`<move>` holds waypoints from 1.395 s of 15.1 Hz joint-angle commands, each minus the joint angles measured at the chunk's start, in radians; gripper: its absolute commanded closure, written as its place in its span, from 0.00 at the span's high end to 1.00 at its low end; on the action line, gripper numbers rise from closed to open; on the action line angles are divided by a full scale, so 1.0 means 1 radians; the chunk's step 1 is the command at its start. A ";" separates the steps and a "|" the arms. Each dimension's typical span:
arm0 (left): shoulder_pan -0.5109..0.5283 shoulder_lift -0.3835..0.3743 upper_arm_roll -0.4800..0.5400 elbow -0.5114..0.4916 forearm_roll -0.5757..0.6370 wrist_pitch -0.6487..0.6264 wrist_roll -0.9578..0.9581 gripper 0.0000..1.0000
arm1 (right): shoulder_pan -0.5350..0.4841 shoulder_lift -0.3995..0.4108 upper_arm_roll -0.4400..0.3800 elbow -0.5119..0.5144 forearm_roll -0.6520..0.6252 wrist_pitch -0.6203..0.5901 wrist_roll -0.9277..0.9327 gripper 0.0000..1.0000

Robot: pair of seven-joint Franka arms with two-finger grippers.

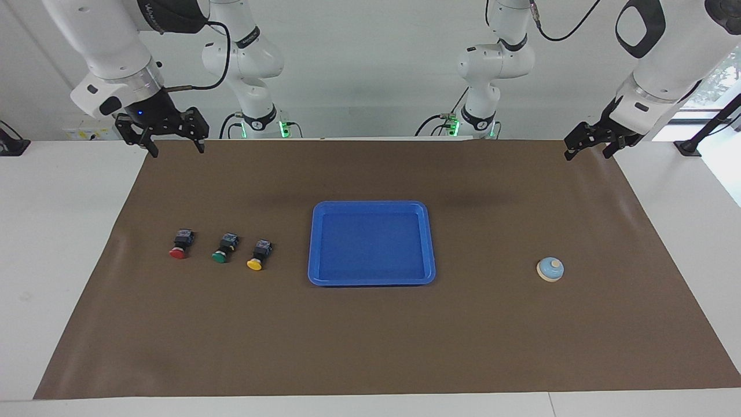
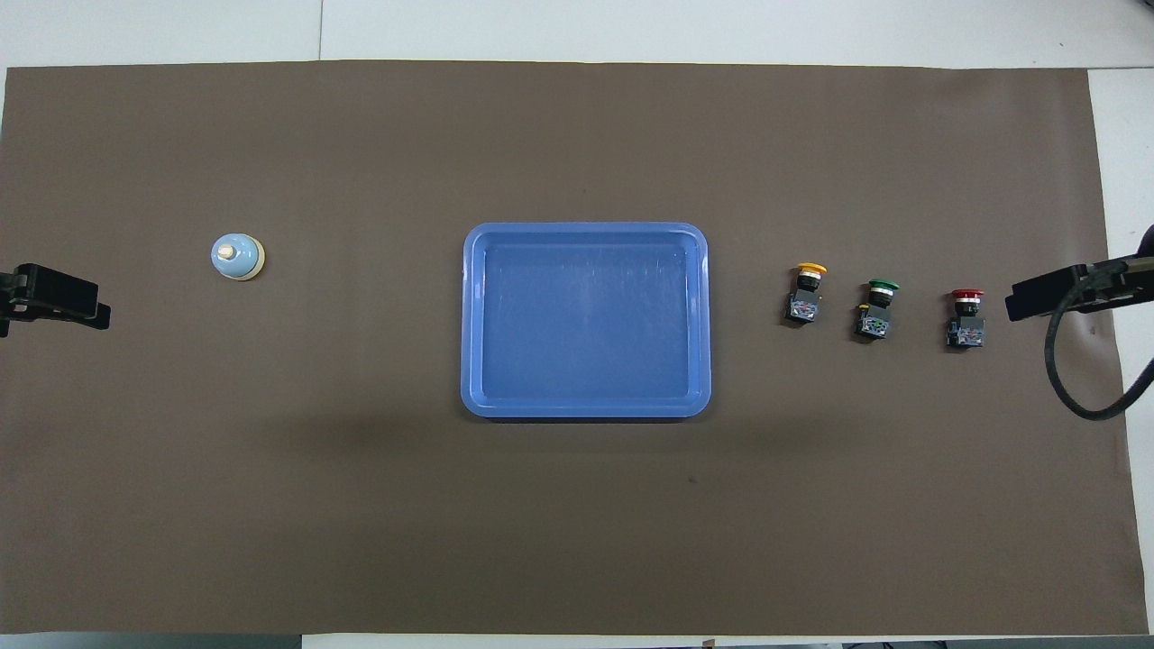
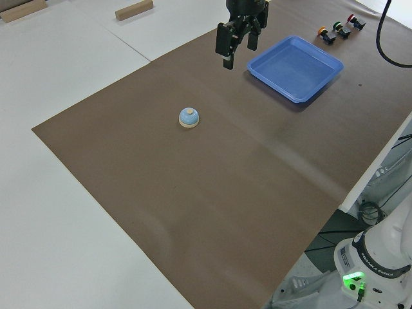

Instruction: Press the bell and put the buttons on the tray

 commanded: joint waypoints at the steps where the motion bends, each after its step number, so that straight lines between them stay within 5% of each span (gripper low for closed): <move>1: -0.021 -0.030 0.012 -0.052 -0.002 0.079 -0.006 1.00 | -0.007 -0.017 0.001 -0.019 -0.009 -0.003 -0.013 1.00; 2: -0.018 -0.039 0.012 -0.095 -0.002 0.154 -0.003 0.82 | -0.007 -0.017 0.001 -0.019 -0.009 -0.003 -0.013 1.00; 4: -0.010 -0.041 0.012 -0.160 0.000 0.234 -0.003 0.09 | -0.007 -0.017 0.001 -0.019 -0.009 -0.003 -0.013 1.00; 5: -0.009 -0.041 0.013 -0.193 0.001 0.257 -0.005 0.00 | -0.007 -0.017 0.001 -0.019 -0.009 -0.003 -0.013 1.00; 8: 0.009 -0.006 0.018 -0.241 0.003 0.363 -0.003 0.00 | -0.007 -0.017 0.001 -0.019 -0.009 -0.003 -0.013 1.00; 13: 0.003 0.158 0.016 -0.229 0.003 0.564 -0.006 0.00 | -0.007 -0.017 0.001 -0.019 -0.009 -0.003 -0.013 1.00; 21: -0.020 0.333 0.016 -0.169 0.003 0.727 -0.035 0.00 | -0.007 -0.017 0.001 -0.019 -0.009 -0.003 -0.013 1.00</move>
